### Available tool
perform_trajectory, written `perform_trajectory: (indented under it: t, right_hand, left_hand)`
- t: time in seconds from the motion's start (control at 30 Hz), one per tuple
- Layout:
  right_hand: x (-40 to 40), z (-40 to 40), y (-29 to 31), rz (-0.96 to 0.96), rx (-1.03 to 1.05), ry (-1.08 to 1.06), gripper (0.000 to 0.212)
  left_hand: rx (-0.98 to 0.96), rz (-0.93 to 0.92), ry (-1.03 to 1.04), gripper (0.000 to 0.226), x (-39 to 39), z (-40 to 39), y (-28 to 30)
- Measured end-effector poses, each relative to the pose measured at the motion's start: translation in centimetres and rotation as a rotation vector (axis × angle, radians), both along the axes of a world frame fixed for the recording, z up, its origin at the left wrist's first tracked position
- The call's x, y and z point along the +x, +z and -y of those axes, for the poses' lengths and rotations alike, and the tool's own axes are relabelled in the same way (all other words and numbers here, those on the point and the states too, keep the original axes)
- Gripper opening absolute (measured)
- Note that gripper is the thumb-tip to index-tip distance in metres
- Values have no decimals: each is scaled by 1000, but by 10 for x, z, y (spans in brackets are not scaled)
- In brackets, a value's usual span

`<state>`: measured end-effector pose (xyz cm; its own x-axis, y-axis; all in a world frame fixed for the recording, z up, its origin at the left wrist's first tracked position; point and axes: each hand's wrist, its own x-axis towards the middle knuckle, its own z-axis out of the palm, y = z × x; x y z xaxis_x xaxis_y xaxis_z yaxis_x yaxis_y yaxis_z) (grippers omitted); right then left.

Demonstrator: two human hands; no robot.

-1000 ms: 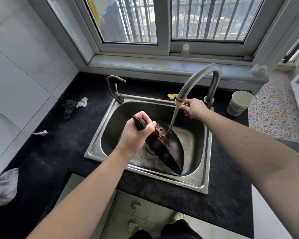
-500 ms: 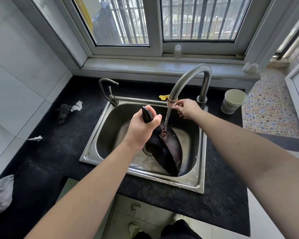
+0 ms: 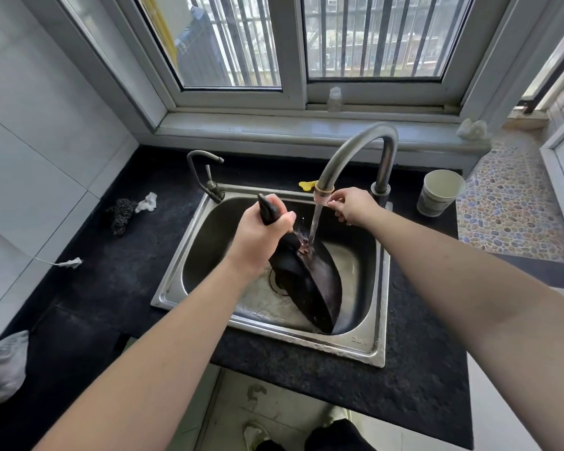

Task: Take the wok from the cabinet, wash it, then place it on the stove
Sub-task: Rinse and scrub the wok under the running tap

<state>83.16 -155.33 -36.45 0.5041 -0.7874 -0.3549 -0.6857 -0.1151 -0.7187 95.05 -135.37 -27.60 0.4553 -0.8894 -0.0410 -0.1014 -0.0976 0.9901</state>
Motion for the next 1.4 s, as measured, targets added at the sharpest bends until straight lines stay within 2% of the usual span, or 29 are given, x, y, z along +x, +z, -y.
perform_trajectory:
  t: [0.2, 0.43, 0.77, 0.9, 1.13, 1.4]
  right_hand:
    - [0, -1, -1, 3, -5, 0, 21]
    - [0, -2, 0, -10, -15, 0, 20]
    - [0, -3, 1, -4, -12, -10, 22]
    - [-1, -2, 1, -1, -17, 0, 22]
    - [0, -2, 0, -1, -14, -3, 22]
    - [0, -3, 2, -14, -39, 18, 22]
  left_hand:
    - [-63, 30, 40, 15, 38, -19, -1]
    - [-166, -178, 309, 13, 48, -29, -3]
    - [-209, -312, 431, 26, 64, -13, 4]
    - [-213, -269, 354, 28, 67, -9, 4]
    - [-121, -5, 33, 25, 77, -12, 6]
    - [-58, 206, -195, 20, 87, -3, 24]
